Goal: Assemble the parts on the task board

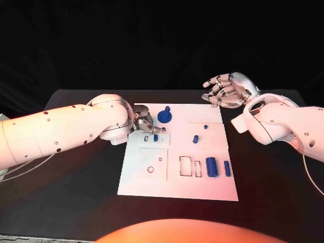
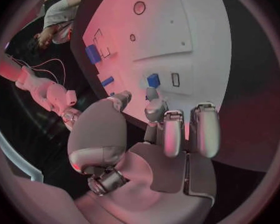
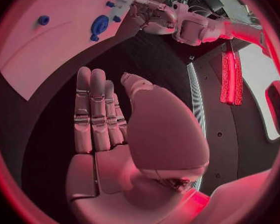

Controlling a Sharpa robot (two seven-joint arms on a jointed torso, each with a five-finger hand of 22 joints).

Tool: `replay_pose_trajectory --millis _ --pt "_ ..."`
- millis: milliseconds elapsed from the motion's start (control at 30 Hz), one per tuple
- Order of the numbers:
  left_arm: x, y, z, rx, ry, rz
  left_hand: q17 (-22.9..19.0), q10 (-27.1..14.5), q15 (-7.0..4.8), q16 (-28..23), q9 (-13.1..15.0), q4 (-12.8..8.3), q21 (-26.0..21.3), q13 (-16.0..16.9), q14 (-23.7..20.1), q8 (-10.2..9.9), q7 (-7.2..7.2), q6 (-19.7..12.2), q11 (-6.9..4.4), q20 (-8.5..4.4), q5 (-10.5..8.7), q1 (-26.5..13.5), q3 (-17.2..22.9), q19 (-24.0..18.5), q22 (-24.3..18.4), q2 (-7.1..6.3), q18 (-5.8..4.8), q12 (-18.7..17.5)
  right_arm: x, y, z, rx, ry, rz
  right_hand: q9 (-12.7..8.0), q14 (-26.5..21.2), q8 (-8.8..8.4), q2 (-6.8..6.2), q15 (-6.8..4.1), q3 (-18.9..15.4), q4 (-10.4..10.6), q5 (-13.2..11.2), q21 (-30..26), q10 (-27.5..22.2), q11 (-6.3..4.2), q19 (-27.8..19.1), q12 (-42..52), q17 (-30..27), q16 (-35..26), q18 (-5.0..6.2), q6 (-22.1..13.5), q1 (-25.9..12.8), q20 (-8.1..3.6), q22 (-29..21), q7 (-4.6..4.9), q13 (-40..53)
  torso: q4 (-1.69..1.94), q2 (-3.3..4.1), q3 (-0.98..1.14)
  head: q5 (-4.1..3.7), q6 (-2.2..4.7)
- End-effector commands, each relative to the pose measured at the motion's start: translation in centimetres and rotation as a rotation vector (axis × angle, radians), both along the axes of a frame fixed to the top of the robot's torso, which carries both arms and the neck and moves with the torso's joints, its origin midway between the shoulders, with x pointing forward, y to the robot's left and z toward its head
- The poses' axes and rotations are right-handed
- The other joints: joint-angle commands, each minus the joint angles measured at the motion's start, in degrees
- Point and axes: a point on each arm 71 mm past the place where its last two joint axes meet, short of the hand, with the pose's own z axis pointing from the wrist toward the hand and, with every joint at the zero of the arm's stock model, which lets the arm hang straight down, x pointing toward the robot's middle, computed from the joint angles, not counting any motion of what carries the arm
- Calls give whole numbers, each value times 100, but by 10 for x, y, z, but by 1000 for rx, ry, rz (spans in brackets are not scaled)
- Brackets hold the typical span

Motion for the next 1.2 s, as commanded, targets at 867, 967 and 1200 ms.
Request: replay_pose_trajectory --millis 867,967,1200 --pt "65 36 42 -6 -17 100 1156 -838 379 -232 -991 -8 -357 -1006 462 -1194 434 -505 382 286 69 817 -193 -410 -256 268 54 -702 3 -7 -3 9 10 29 -165 -899 -13 -92 419 515 -140 13 -1083 421 248 -755 -1821 -1116 -2223 32 131 -254 534 -1763 192 -2558 -9 32 -1 104 197" --pt "70 35 41 10 -10 94 1183 -848 410 -211 -1072 -9 -328 -1010 474 -1297 480 -629 420 311 70 816 -213 -366 -197 286 41 -691 3 -7 -3 10 11 29 -170 -875 -22 -92 417 517 -148 14 -1078 430 250 -740 -1839 -1135 -2229 34 131 -259 533 -1794 196 -2587 -11 37 -4 102 201" --pt "79 29 33 48 26 78 1224 -774 414 -179 -1097 -11 -287 -911 494 -1260 463 -538 413 327 73 829 -222 -314 -124 323 27 -597 2 -6 -2 12 10 30 -179 -874 -37 -95 426 517 -161 19 -1082 442 260 -739 -1867 -1173 -2259 31 130 -271 538 -1851 209 -2633 -19 46 -2 109 198"
